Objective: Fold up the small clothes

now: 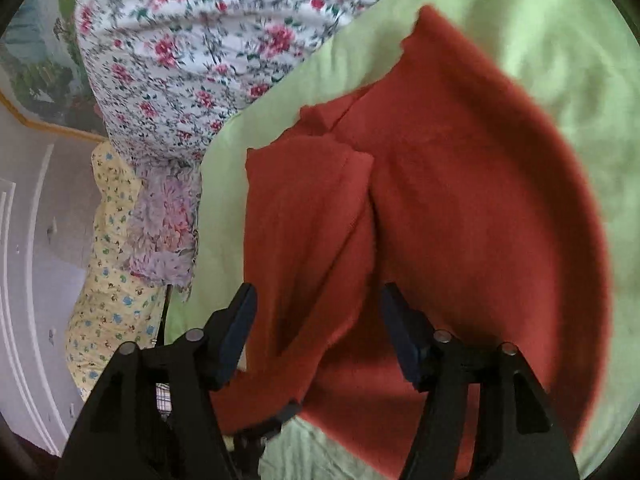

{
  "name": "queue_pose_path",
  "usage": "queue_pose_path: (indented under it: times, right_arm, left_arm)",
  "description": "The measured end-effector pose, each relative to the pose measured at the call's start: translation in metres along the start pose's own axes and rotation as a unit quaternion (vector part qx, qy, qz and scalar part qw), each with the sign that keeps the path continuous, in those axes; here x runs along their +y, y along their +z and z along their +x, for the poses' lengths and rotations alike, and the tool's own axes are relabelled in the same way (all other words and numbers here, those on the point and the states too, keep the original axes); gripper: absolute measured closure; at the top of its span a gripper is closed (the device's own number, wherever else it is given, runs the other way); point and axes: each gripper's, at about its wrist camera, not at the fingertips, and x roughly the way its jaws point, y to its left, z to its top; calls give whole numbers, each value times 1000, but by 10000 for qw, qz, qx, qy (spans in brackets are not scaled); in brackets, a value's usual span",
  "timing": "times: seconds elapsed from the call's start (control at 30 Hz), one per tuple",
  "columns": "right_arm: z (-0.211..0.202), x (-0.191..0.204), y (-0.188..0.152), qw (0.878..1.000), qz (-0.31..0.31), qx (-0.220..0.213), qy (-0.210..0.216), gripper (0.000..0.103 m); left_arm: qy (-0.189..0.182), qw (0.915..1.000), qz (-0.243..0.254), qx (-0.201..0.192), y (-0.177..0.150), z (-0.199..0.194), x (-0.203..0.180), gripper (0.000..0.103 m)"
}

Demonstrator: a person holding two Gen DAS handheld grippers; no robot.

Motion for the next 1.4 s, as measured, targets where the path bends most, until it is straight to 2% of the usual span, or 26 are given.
queue_pose_path:
  times: [0.07,0.1,0.13,0.2,0.23,0.33,0.43,0.53,0.6,0.77,0.9,1.0,1.07,1.13,1.17,1.3,1.4]
  right_arm:
    - [12,5,9,9999,-83,81,-36,39]
    - [18,7,13,9998,-151,124,-60,44]
    - [25,12,18,9994,-252,169,-138,57]
    - [37,18,27,9978,-420,273,-433,73]
    - [38,21,29,9973,-469,293,-488,78]
    - [23,38,34,9952,-842,87,-485,83]
    - [-16,58,38,9911,-1238,-379,-296,83]
    - [-49,61,38,9822,-1629,-741,-569,83]
    - [-59,46,40,9789,-1646,-780,-926,83]
    - [-60,1,37,9815,-1285,-616,-1276,84]
    - [-61,-12,35,9831,-1130,-664,-1276,84]
    - [-57,-12,36,9825,-1117,-657,-1338,84]
    - [-55,-19,37,9839,-1005,-543,-1374,82]
    - [-57,-27,36,9846,-823,-531,-1446,68]
    - [-61,-29,35,9845,-756,-567,-1477,65]
    - [-83,-33,25,9818,-692,-771,-1590,62]
    - [-101,-28,16,9783,-689,-985,-1686,62]
  left_arm:
    - [72,10000,46,11,-1,0,-1,90]
    - [96,9999,48,14,-1,1,-3,90]
    - [118,9999,40,12,-1,0,-3,90]
    - [131,9999,-19,9,3,-1,-2,90]
    - [105,9999,-58,-22,8,-4,-3,90]
    - [-24,9998,-61,-206,22,-17,-10,90]
    - [-257,9986,92,-460,37,-26,-31,90]
    - [-399,9978,289,-450,46,-15,-57,90]
    - [-464,9975,379,-366,44,1,-72,89]
    - [-488,9979,432,42,34,36,-85,89]
    - [-504,9979,406,83,30,42,-87,88]
    - [-653,9970,387,164,29,46,-88,82]
    - [-797,9954,433,308,27,48,-91,74]
    - [-960,9935,490,371,21,41,-92,56]
    - [-1019,9927,502,393,18,38,-91,52]
    - [-1238,9892,507,606,4,19,-77,50]
    - [-1209,9906,254,593,-3,-1,-50,49]
